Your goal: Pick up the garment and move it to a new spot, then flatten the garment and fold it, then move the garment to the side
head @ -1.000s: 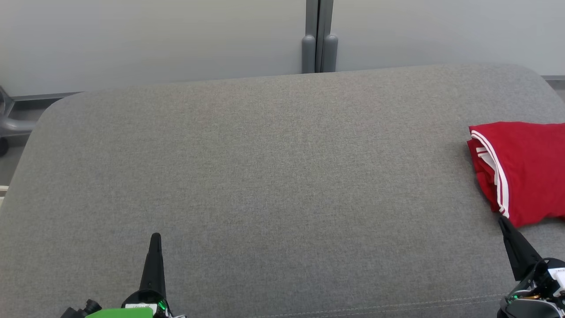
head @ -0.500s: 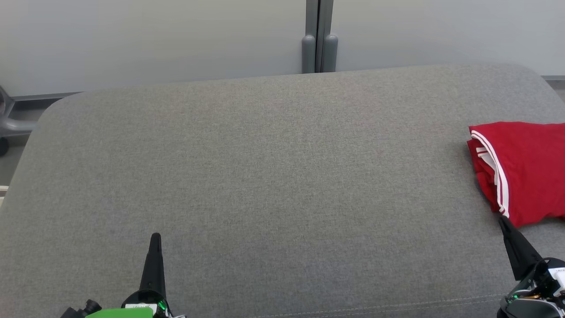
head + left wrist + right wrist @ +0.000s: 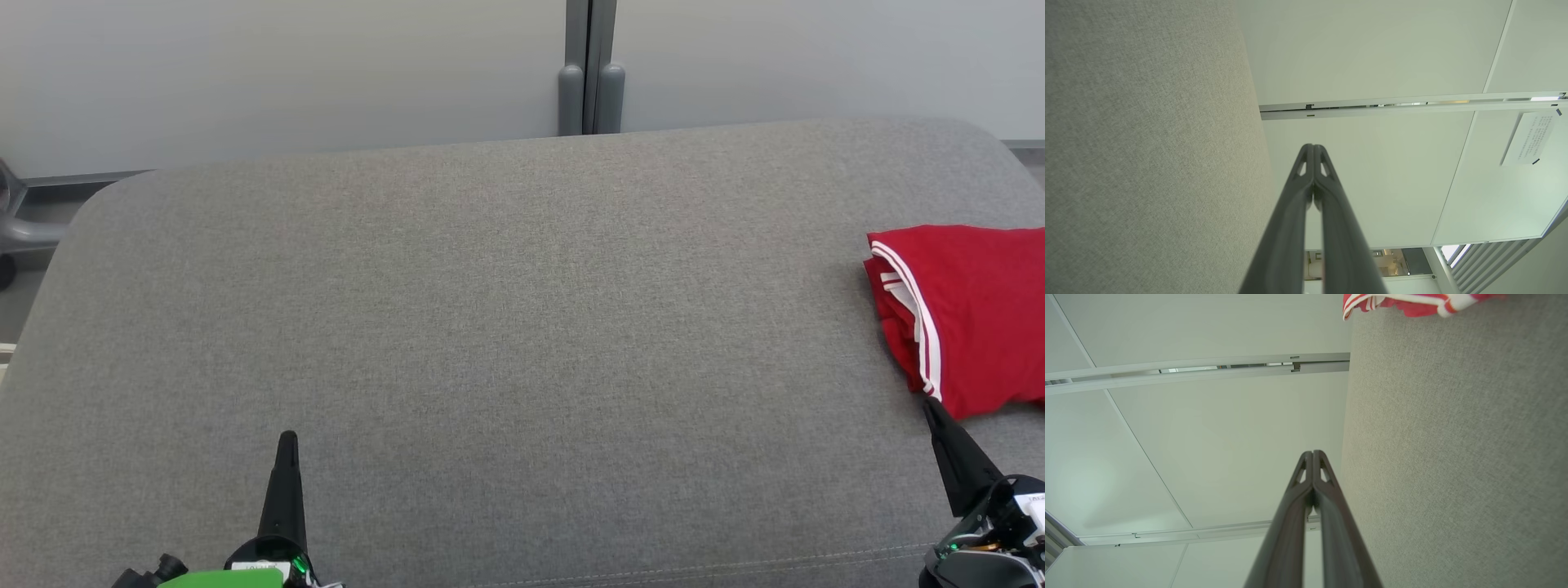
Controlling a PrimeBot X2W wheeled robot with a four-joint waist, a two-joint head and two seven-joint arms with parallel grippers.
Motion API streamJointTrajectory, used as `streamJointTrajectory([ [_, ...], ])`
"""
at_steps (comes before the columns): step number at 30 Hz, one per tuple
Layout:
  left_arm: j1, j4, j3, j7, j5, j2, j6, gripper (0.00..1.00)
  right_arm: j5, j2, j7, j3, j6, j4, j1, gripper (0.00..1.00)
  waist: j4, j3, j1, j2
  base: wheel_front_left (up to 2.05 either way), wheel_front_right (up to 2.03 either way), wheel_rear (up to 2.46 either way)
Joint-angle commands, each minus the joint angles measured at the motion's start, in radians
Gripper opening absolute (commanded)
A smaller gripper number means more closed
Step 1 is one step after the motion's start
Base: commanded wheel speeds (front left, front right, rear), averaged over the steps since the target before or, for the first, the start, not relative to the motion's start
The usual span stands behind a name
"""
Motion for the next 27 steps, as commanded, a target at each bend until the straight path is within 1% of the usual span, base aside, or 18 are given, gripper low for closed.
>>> streamJointTrajectory([
  [1,0.013,-0.002,0.005,0.003,0.004,-0.001,-0.005,0.00,-0.004,0.001,0.005,-0.004,0.000,0.003,-0.005,0.00,0.000,0.000,0.0000,0.0000,0.00,0.00,0.00],
  [27,0.013,-0.001,0.005,0.003,0.004,-0.001,-0.006,0.00,-0.015,0.010,0.016,-0.016,0.000,0.004,-0.009,0.00,0.000,0.000,0.0000,0.0000,0.00,0.00,0.00],
])
